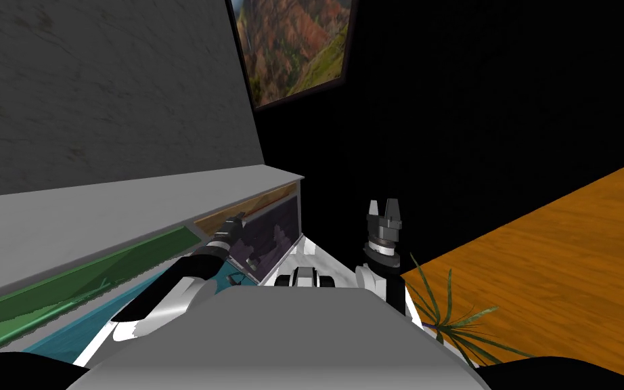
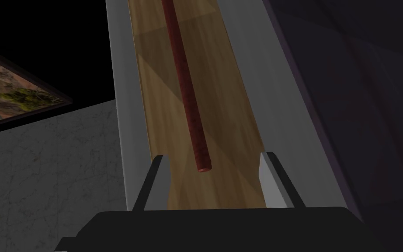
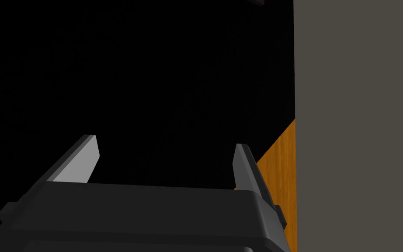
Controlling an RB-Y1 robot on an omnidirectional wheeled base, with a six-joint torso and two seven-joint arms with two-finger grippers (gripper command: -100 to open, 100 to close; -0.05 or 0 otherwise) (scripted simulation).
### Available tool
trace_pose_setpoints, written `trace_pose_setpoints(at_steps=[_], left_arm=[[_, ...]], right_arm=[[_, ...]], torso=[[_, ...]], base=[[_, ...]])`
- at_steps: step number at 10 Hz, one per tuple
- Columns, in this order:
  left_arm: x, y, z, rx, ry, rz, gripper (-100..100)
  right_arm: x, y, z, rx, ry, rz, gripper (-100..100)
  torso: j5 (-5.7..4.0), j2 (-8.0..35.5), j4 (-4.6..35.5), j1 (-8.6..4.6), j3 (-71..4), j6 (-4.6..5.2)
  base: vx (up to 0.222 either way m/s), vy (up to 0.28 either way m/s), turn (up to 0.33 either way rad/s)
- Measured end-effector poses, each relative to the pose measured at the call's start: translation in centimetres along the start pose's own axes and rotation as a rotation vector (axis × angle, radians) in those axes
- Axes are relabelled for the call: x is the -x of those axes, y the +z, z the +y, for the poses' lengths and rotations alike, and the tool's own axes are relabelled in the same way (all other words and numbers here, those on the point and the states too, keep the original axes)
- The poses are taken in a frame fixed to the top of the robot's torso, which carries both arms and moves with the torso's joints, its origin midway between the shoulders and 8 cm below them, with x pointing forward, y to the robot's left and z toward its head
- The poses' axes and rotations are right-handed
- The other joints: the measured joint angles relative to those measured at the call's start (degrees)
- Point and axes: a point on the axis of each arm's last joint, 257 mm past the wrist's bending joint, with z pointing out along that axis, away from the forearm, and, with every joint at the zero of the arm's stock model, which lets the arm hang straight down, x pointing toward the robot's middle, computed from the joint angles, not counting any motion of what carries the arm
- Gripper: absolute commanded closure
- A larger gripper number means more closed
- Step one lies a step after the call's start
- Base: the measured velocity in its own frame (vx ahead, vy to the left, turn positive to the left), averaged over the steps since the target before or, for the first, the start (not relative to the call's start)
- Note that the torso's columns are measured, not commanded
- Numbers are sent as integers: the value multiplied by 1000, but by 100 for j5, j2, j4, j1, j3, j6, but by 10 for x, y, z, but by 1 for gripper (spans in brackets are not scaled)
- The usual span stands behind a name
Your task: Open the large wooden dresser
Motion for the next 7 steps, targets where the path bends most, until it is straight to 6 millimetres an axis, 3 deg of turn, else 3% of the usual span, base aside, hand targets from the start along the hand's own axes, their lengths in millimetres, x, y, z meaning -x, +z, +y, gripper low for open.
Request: trace_pose_setpoints(at_steps=[7], left_arm=[[26,24,-2,17,-2,-105,100]], right_arm=[[0,0,0,0,0,0,0]], torso=[[4,1,-5,-1,1,10]], base=[[-150,-84,-162]])
